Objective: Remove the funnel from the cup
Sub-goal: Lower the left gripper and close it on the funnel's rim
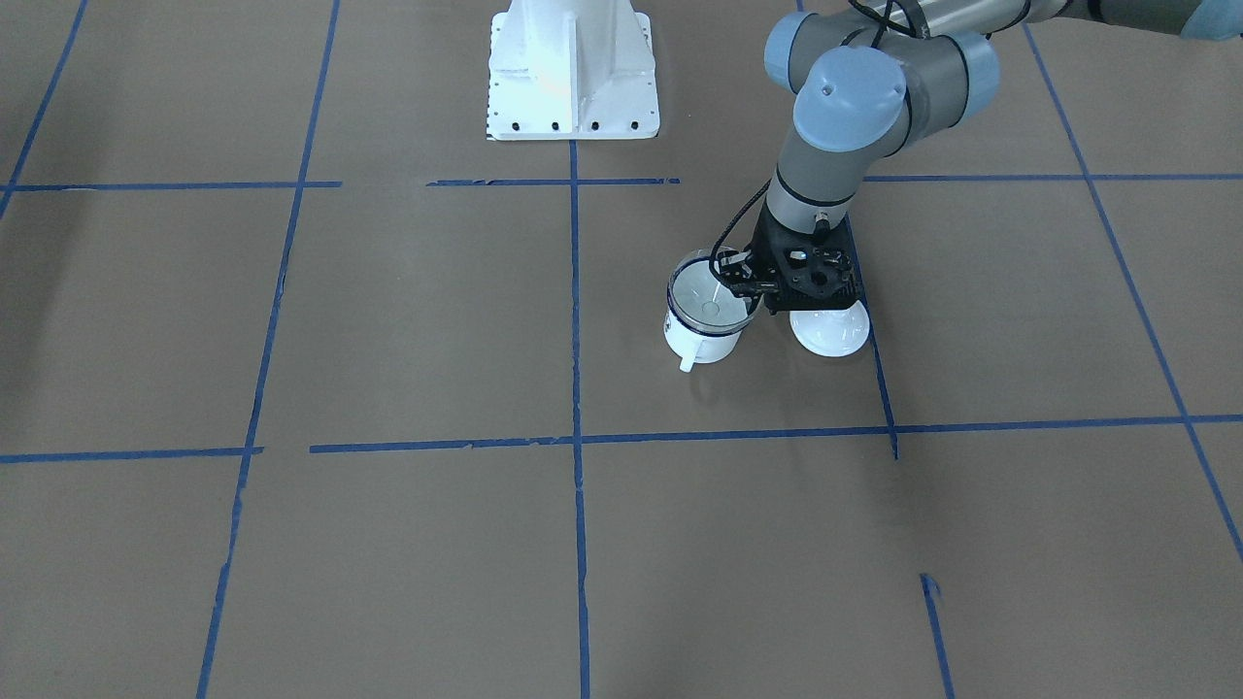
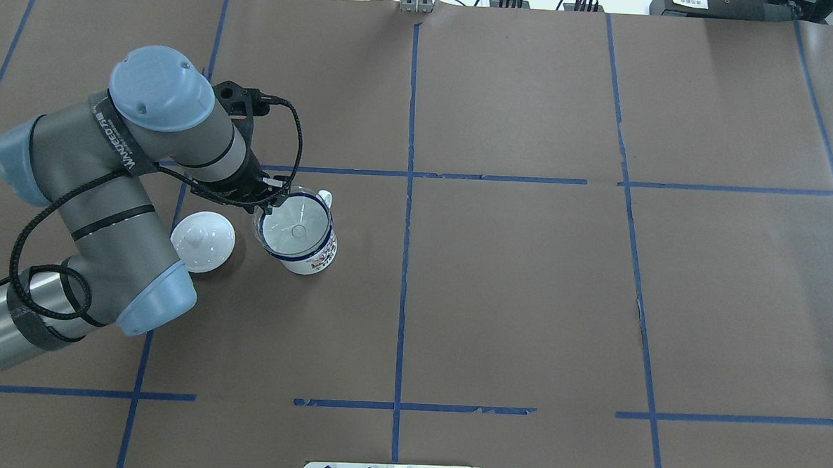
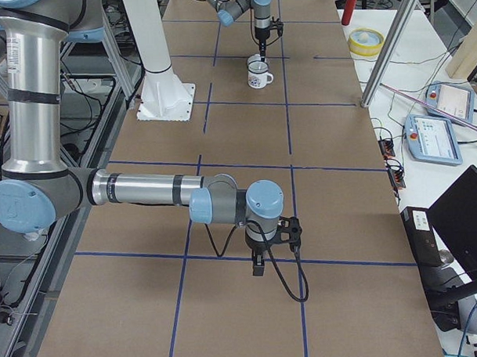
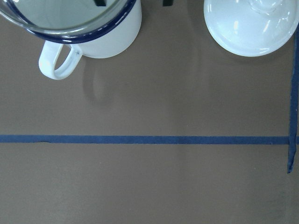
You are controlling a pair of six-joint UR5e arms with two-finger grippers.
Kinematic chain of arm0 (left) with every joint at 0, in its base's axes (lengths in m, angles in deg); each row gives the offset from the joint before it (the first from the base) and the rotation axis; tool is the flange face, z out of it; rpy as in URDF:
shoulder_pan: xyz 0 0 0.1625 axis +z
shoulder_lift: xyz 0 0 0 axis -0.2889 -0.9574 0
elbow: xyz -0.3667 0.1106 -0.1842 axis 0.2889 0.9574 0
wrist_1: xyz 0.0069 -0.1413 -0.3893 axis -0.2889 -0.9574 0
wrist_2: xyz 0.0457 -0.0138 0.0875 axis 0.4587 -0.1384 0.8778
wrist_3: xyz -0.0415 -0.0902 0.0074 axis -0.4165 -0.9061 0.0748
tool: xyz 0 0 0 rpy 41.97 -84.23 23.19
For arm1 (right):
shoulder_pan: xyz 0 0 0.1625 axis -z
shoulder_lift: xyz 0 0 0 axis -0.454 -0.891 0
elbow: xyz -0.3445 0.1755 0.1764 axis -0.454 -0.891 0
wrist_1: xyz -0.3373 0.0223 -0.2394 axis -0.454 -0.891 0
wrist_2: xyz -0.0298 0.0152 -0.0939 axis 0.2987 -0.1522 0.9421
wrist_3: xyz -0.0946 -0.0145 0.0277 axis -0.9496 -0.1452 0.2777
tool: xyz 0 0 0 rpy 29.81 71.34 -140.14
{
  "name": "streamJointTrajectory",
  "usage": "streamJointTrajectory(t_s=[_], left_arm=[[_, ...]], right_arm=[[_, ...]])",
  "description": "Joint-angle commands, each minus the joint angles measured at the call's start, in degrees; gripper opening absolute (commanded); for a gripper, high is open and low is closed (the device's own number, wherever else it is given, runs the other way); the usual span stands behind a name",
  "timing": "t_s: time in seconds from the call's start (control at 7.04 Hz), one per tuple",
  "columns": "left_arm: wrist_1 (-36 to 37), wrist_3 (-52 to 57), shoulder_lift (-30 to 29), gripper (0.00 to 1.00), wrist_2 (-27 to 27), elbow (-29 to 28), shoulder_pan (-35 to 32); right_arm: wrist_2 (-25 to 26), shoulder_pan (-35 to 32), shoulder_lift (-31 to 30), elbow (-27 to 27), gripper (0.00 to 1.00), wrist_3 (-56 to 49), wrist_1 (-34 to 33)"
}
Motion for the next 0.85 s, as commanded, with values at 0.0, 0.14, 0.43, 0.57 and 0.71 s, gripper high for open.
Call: streamJointTrajectory(t_s=[0.0,0.14,0.43,0.57,0.71], left_arm=[[-0.02,0.07,0.23,0.13,0.16,0.47,-0.08],[0.07,0.07,0.23,0.13,0.16,0.82,0.0],[0.07,0.16,0.05,0.1,0.16,1.09,0.0],[0.07,0.07,-0.04,0.02,-0.1,1.53,0.0],[0.16,0.07,-0.21,0.0,-0.36,2.31,0.0]], right_arm=[[0.0,0.0,0.02,-0.08,1.0,0.0,0.0],[0.0,0.0,0.03,-0.08,1.0,0.0,0.0],[0.0,0.0,0.02,0.01,1.0,0.0,0.0],[0.0,0.0,-0.06,-0.08,1.0,0.0,0.0],[0.0,0.0,-0.06,-0.08,1.0,0.0,0.0]])
